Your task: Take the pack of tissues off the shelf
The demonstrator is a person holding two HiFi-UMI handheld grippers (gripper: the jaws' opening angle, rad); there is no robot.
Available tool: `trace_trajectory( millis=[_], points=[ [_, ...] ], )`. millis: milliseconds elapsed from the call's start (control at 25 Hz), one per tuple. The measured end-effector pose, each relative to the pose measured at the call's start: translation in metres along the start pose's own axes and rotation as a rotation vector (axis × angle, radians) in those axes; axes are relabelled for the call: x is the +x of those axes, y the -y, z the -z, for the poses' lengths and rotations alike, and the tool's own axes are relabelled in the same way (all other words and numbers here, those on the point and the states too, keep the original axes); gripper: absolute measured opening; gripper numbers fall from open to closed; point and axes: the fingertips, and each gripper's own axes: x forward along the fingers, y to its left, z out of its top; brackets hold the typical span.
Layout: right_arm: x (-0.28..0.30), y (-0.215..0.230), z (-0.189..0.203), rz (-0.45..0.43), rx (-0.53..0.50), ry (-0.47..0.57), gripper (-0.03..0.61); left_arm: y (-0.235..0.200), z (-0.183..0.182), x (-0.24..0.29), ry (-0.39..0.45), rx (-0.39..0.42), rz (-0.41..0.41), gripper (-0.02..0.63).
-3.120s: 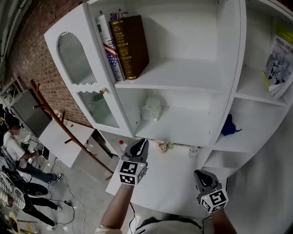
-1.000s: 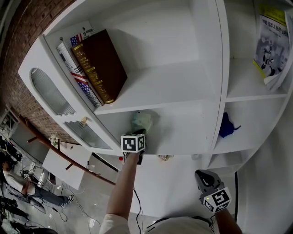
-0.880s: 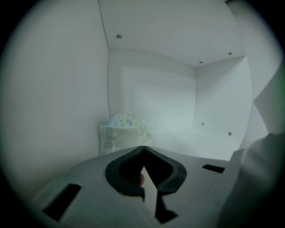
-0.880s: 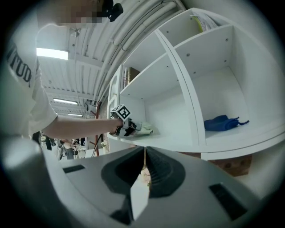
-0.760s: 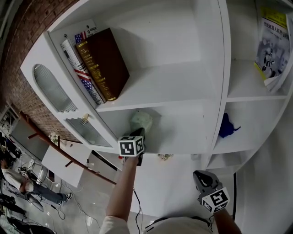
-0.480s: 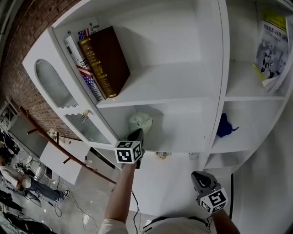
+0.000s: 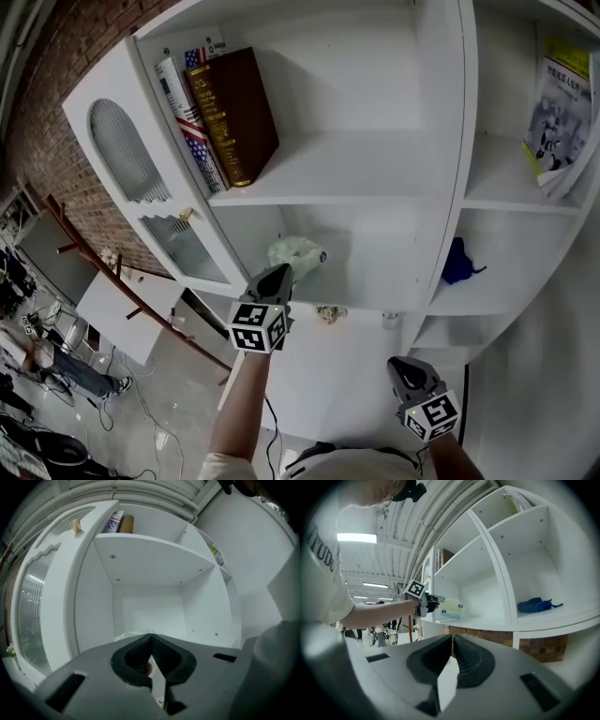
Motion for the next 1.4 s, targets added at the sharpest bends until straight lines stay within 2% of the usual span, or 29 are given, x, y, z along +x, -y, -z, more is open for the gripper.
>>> trace_trajectory(
  millis=[360,880,1400],
  points=[
    [-0.006,-0.005,0.000,-0.019,-0.007,-0.001,0.034,0.012,-0.015,-0.029,0.098,0.013,-0.002,0.023],
    [-0.006,-0.009,-0.004,-0.028,-0.018,-0.001,0.034,0.018,-0.029,-0.077,0.167,-0.008,0.003,0.023],
    [-0.004,-0.061,-0.016,0.020,-0.049,0.015,0.034,0.004,-0.031,-0.153,0.213,-0.012,0.056,0.023]
  ],
)
